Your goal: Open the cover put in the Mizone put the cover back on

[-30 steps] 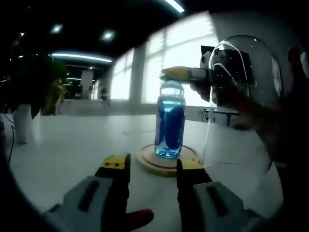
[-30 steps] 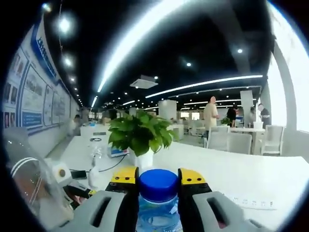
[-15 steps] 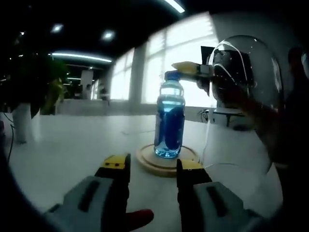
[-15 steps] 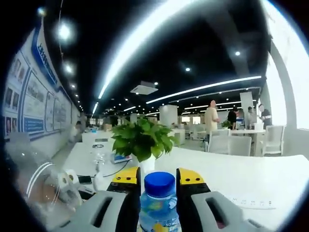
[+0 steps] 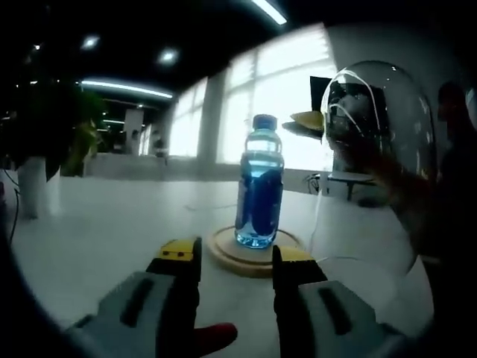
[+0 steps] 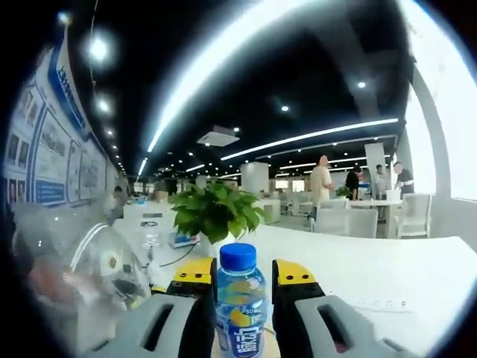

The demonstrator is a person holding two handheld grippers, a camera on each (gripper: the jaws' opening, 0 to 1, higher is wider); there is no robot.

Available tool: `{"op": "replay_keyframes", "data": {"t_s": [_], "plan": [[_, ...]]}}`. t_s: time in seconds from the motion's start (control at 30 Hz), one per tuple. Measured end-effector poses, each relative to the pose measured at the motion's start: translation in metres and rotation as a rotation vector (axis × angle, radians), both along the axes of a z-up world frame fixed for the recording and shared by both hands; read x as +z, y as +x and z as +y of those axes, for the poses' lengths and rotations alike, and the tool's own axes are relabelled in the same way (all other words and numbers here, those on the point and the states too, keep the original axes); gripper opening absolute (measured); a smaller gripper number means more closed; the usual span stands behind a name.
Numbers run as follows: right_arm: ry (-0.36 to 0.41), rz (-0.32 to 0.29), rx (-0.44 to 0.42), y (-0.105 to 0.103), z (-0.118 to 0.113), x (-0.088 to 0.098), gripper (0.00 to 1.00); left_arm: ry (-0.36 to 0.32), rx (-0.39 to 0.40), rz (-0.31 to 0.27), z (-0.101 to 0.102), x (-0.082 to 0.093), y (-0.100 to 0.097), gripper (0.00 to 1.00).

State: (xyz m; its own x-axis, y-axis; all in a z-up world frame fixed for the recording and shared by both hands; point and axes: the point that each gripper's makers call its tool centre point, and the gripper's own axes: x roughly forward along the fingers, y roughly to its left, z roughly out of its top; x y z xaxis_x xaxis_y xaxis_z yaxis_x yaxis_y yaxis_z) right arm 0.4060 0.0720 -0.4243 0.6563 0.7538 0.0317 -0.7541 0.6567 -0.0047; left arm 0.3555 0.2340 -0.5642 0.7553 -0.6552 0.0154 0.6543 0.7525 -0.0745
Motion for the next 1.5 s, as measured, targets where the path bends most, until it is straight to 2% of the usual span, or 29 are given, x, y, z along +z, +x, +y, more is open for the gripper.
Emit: {"op": "replay_keyframes", "data": {"t_s": [0.37, 0.6, 1.03, 1.23, 1.5], "plan": [[-0.025, -0.056, -0.035, -0.036, -0.029, 0.002, 0.22, -0.003, -0.006, 0.008, -0.001, -0.002, 0.0, 0.3], [-0.024, -0.064, -0.076, -0.055, -0.054, -0.008, 0.22, -0.002, -0.003, 0.009, -0.001, -0.003, 0.001, 0.3], [-0.01, 0.006, -0.159, -0.066, -0.098, -0.053, 0.22, -0.005, 0.009, 0.014, 0.002, -0.003, 0.002, 0.29], [0.017, 0.013, -0.18, -0.073, -0.11, -0.07, 0.22, 0.007, 0.006, 0.019, 0.001, -0.006, 0.002, 0.3], [0.013, 0.02, -0.221, -0.08, -0.12, -0.106, 0.23, 0.018, 0.002, 0.019, -0.001, -0.008, 0.001, 0.3]]}}
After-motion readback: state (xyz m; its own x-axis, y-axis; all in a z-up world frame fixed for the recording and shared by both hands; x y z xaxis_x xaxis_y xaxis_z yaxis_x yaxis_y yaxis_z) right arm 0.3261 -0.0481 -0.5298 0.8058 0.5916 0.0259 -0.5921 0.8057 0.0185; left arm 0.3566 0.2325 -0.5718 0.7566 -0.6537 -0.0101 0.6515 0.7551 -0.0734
